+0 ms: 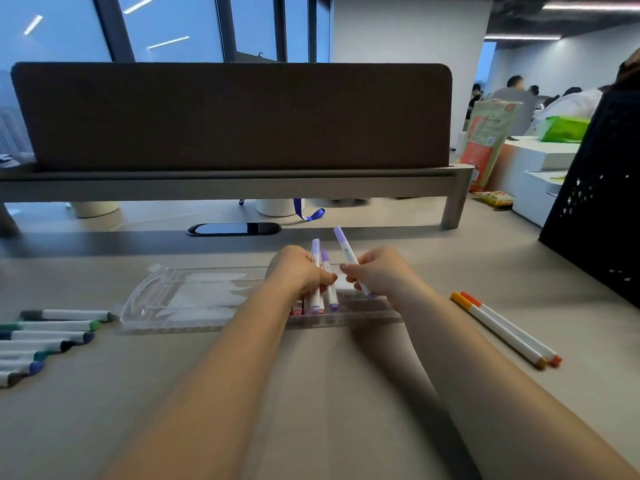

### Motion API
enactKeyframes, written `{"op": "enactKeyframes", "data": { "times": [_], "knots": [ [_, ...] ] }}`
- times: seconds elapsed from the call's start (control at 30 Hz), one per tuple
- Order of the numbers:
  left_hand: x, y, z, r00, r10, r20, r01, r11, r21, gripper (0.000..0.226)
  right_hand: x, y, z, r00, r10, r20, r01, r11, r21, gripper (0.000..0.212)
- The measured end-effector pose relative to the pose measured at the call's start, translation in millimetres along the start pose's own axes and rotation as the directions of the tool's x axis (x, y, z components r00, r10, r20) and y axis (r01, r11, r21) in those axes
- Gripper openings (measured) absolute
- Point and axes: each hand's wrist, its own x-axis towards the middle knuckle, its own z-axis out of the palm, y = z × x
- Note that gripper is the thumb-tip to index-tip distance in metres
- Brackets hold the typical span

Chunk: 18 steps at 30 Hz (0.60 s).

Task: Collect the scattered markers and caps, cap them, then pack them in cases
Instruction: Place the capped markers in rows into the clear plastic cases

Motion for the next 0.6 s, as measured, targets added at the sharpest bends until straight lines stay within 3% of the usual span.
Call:
{"op": "enactKeyframes", "data": {
  "times": [0.3,0.6],
  "knots": [
    [6.8,-2.2,0.3,0.999,0.039,-0.007,-0.037,0.975,0.221,0.032,-1.2,1.8,-0.9,1.0,-0.006,-0.008,0.006,1.0,0.003,0.023],
    [-8.6,9.5,-8.5,0.988,0.053,0.145,-0.108,0.909,0.402,0.071,-3.1,0.1,-2.9,1.0,0.03,-0.006,-0.03,1.0,-0.008,0.024]
  ]
}}
